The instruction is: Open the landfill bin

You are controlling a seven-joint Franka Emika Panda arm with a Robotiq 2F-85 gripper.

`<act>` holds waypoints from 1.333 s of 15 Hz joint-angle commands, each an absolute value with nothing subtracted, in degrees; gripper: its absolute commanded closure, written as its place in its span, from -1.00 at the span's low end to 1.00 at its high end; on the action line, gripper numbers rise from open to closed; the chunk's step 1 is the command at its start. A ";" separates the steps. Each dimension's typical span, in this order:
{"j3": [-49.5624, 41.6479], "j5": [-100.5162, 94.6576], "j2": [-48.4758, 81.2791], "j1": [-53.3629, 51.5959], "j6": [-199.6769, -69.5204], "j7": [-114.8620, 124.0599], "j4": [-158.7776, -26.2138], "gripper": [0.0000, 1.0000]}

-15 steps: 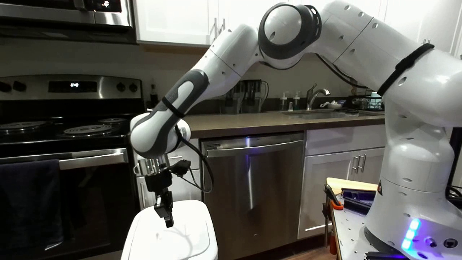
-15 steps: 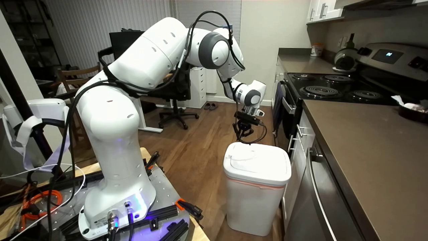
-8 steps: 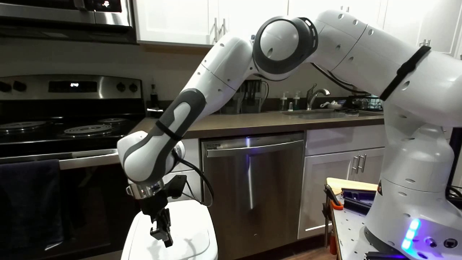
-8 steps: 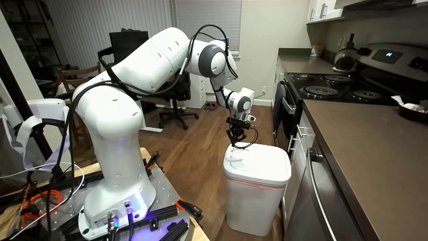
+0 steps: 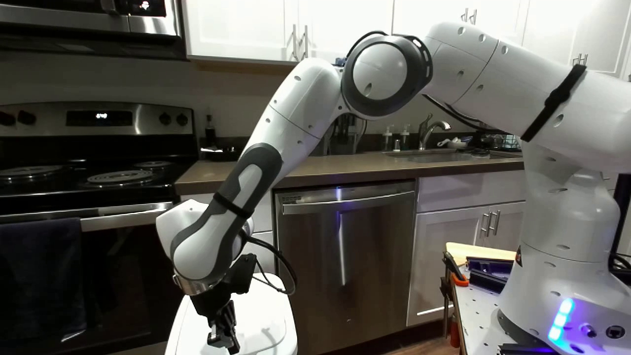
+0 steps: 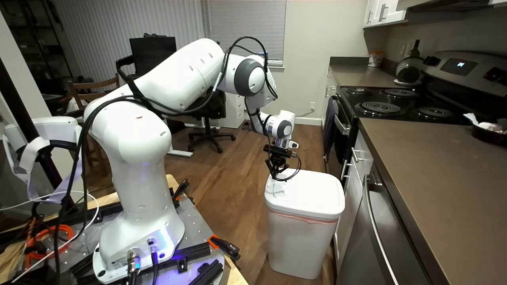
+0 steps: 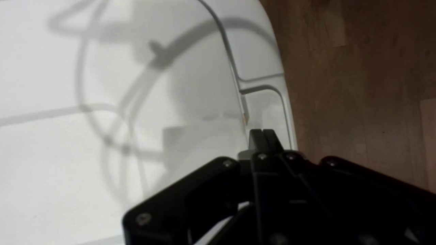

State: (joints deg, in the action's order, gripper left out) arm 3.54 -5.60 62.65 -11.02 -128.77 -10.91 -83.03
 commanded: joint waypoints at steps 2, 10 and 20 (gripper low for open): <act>3.55 -6.66 64.96 -11.09 -128.49 -8.90 -80.07 0.95; 3.63 -6.79 66.71 -12.57 -128.13 -7.96 -77.95 0.94; 0.91 -8.53 69.76 -16.34 -129.25 -2.24 -75.82 0.94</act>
